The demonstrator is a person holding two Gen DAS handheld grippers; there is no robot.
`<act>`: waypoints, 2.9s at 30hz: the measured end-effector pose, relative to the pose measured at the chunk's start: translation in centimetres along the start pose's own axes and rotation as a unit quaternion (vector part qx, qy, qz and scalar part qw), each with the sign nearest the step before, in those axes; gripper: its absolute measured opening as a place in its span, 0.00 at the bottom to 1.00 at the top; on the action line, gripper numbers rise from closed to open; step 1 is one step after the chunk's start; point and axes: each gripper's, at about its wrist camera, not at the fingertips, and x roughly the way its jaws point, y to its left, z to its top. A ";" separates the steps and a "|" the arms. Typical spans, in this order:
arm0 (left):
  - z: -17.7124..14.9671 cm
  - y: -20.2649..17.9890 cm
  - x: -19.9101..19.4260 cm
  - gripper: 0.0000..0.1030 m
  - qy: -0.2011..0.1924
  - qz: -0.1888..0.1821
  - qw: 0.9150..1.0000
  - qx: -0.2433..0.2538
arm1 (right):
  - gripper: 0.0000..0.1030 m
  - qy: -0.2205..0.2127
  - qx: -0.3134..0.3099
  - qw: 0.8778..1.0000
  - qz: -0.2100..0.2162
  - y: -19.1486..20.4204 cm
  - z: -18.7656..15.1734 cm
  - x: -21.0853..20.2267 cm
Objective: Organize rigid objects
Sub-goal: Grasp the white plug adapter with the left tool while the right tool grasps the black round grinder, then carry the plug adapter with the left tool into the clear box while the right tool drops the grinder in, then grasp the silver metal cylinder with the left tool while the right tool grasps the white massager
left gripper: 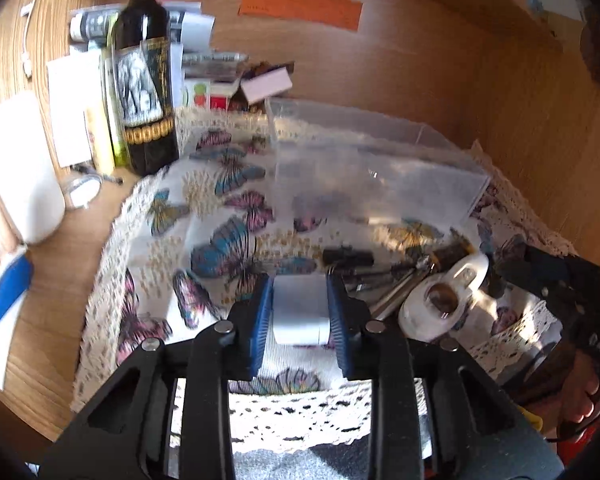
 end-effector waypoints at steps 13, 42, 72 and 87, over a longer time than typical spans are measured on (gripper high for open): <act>4.7 -0.9 -1.7 0.27 -0.051 0.000 0.998 0.035 | 0.30 -0.062 -0.001 0.998 -0.030 -2.0 4.8 -0.2; 13.6 -2.2 11.8 0.27 0.051 -0.017 0.997 0.051 | 0.30 0.057 0.022 0.997 -0.047 -6.9 11.2 11.9; 10.7 -1.8 4.1 0.85 0.004 -0.007 0.998 0.065 | 0.74 0.029 -0.028 0.999 -0.033 -3.0 8.4 4.5; 1.1 -2.4 3.5 0.79 0.083 -0.035 0.993 0.074 | 0.84 0.114 -0.042 0.993 -0.008 -1.2 0.0 4.0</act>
